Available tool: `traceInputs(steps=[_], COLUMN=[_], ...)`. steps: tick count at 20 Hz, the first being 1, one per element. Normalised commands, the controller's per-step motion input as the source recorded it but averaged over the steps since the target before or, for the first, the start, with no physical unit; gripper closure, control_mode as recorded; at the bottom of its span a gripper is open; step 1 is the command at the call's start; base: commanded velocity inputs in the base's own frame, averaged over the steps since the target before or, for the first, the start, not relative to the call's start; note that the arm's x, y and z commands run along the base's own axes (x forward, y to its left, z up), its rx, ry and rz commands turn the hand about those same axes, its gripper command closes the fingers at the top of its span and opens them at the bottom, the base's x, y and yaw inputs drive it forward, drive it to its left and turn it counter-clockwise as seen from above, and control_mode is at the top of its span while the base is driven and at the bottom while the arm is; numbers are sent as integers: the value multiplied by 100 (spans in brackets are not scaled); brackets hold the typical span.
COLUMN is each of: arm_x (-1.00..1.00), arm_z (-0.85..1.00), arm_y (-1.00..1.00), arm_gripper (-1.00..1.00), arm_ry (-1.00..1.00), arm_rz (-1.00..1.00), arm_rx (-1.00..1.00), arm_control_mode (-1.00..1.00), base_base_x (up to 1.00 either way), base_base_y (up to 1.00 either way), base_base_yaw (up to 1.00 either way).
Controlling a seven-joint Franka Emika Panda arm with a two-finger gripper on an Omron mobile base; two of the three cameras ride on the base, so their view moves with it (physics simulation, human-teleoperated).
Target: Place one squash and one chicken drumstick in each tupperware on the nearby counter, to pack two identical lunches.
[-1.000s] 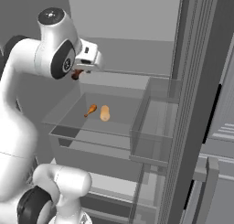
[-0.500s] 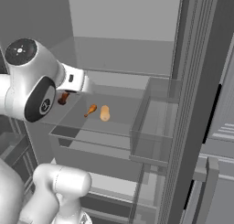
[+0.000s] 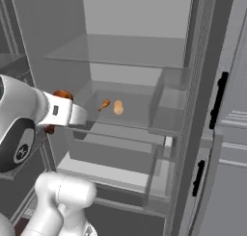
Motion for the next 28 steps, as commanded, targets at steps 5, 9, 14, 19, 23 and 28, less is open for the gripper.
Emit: traceInputs(steps=[5,9,14,19,23,28], arm_x=[0,0,0,0,0,0], arm_z=[0,0,0,0,0,0], arm_y=[0,0,0,0,0,0], arm_gripper=[100,100,100,100,100,100], arm_ry=[0,0,0,0,0,0], arm_rz=[0,0,0,0,0,0], arm_rx=[0,0,0,0,0,0], arm_control_mode=[100,100,100,100,100,100], base_base_x=[-100,-96,-56,-1,55,70], base_base_y=[54,93,93,98,85,6], base_base_yaw=[17,26,38,34,22,24])
